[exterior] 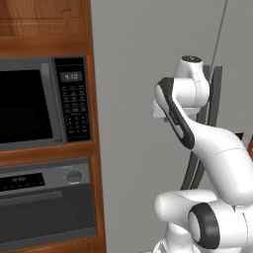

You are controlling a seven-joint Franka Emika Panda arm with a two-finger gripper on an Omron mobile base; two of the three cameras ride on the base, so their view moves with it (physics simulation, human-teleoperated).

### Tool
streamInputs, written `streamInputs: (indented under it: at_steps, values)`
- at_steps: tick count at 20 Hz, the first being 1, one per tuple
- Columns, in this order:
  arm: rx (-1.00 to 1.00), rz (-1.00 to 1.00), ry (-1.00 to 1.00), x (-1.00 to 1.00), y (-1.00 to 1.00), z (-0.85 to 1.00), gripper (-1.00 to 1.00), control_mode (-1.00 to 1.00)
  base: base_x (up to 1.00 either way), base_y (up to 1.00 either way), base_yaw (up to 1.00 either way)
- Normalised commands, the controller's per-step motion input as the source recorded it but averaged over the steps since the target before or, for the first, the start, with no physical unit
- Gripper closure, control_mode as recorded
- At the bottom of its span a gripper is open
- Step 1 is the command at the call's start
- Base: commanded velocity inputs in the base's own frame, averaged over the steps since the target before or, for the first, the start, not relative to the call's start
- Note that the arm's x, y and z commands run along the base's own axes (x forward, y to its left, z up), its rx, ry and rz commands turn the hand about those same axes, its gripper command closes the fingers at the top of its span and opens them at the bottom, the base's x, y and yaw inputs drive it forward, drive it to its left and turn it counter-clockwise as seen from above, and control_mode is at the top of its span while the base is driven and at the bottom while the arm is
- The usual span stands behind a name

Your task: Open the freezer door, pick up the ice cube tray from the freezer, and place it on the dining counter.

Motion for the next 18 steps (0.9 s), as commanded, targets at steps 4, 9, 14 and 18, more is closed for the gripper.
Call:
streamInputs:
  at_steps: [4,9,14,18]
  values:
    - [0.00,0.00,0.00,0.00,-0.17,-0.01,-1.00,-1.00,0.00,0.00,0.00]
    - [0.00,0.01,-0.01,-0.08,-0.63,0.00,-1.00,-1.00,0.00,0.00,0.00]
    - [0.00,0.03,-0.11,-0.05,-0.71,-0.05,-1.00,-1.00,0.00,0.00,0.00]
    - [0.00,0.05,-0.21,-0.22,-0.68,0.00,-1.00,-1.00,0.00,0.00,0.00]
